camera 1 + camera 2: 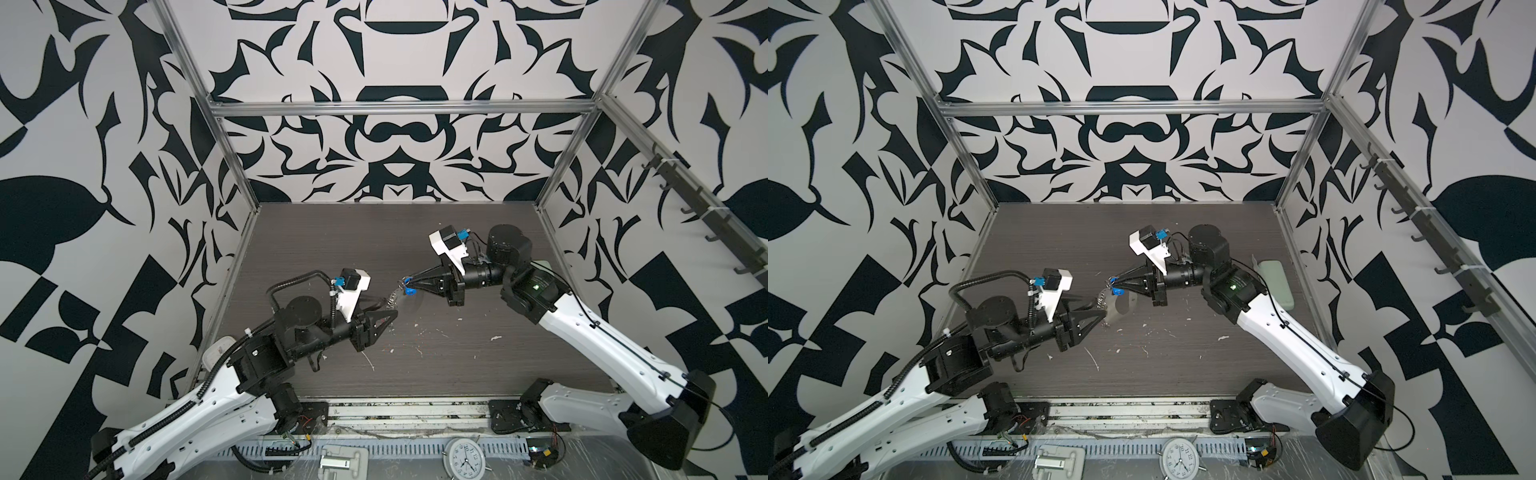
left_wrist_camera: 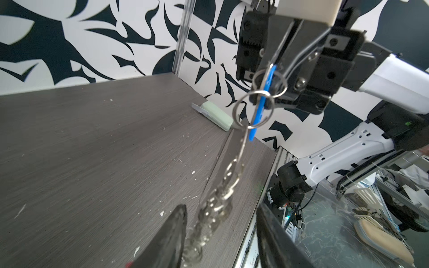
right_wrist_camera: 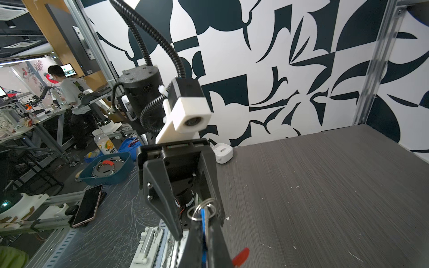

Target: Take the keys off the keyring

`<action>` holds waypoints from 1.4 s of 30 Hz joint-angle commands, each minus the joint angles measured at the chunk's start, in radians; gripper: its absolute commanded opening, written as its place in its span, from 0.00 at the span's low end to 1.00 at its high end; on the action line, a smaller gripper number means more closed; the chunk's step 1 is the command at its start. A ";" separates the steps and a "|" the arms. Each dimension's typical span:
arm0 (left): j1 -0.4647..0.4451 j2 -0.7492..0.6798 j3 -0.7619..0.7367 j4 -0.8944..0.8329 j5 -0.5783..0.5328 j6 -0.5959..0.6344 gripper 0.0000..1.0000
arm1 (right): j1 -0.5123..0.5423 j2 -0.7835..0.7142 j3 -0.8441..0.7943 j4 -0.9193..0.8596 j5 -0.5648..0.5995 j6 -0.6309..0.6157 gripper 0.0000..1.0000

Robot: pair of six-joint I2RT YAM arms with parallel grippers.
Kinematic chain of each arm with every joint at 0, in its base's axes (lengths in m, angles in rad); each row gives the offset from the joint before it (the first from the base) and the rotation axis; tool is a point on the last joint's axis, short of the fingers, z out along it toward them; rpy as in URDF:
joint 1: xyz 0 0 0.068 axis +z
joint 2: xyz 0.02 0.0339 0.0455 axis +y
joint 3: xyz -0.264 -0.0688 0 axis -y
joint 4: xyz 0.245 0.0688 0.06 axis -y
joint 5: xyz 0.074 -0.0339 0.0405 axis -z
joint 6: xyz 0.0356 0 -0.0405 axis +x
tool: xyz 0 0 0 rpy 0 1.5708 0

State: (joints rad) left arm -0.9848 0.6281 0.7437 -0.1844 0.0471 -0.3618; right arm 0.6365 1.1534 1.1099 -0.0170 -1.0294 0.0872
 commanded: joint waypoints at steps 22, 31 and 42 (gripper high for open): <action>0.008 0.045 0.081 0.198 0.049 0.228 0.53 | -0.001 -0.004 0.047 0.099 -0.144 0.070 0.00; 0.039 0.086 0.077 0.247 0.177 0.223 0.49 | -0.001 -0.007 0.034 0.151 -0.170 0.115 0.00; 0.038 0.125 0.085 0.245 0.140 0.236 0.40 | 0.005 -0.007 0.021 0.218 -0.180 0.168 0.00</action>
State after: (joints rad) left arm -0.9493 0.7547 0.8078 0.0269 0.1818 -0.1322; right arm 0.6365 1.1713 1.1118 0.1181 -1.1858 0.2329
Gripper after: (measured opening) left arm 0.421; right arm 0.070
